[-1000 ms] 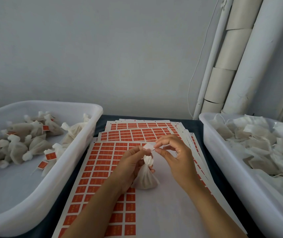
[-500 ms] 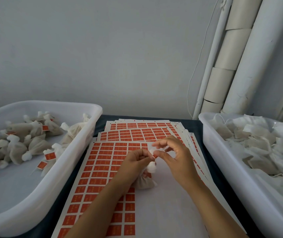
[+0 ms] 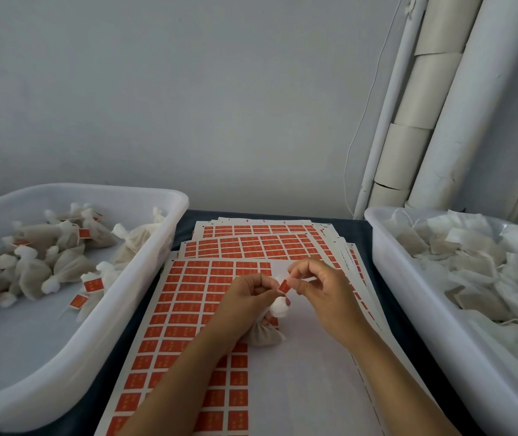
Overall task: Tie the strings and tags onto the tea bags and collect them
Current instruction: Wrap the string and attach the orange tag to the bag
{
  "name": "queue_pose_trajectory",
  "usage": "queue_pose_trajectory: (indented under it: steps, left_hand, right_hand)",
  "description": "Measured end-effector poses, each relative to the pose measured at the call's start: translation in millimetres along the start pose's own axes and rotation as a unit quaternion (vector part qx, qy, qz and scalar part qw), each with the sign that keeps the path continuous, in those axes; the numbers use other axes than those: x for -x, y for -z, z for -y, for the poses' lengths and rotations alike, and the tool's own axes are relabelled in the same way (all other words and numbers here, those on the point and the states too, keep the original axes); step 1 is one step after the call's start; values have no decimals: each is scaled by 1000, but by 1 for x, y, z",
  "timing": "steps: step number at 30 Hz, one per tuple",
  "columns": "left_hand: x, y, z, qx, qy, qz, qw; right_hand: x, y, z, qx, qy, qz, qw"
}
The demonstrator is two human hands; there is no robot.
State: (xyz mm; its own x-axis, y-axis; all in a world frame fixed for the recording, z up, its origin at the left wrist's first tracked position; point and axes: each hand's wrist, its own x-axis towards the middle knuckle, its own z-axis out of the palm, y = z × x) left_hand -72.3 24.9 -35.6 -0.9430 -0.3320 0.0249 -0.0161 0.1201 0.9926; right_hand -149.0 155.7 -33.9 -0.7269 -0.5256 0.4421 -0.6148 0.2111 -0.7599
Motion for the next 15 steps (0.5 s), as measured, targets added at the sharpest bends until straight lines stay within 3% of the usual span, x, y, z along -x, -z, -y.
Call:
queue_pose_trajectory:
  steps: [7,15]
  left_hand:
    - [1,3,-1,-33,-15,6,999]
    - [1,2,-1,13,0,6,1000]
  right_hand:
    - [1,-3,2,-42,-8,12,999]
    - [2,-2,5,-92,-37,8,995]
